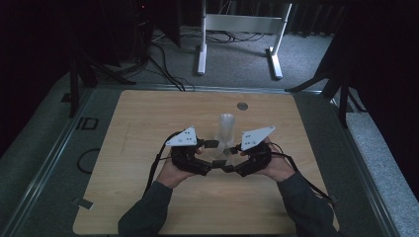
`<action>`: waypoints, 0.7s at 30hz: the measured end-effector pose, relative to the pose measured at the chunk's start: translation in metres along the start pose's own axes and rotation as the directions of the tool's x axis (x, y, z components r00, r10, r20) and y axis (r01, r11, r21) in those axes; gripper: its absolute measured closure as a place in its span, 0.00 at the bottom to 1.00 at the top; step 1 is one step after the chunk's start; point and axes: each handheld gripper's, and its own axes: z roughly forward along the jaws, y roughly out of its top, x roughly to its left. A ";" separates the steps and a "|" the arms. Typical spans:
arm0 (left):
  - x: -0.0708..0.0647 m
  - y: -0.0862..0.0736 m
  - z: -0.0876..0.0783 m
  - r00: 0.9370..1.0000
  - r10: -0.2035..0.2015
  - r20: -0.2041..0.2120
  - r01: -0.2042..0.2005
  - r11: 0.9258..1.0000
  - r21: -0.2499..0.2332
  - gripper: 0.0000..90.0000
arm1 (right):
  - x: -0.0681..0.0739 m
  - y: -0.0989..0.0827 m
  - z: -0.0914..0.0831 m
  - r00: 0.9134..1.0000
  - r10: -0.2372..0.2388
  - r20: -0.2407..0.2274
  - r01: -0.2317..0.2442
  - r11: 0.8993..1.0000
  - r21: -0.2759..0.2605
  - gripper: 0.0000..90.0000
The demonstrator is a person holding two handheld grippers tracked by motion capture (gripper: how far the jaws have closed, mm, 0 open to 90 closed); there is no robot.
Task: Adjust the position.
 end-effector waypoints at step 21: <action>-0.002 -0.008 -0.006 0.995 -0.093 -0.035 0.081 0.962 -0.262 0.27 | -0.001 0.000 0.003 0.999 0.046 -0.029 -0.049 0.994 -0.099 0.46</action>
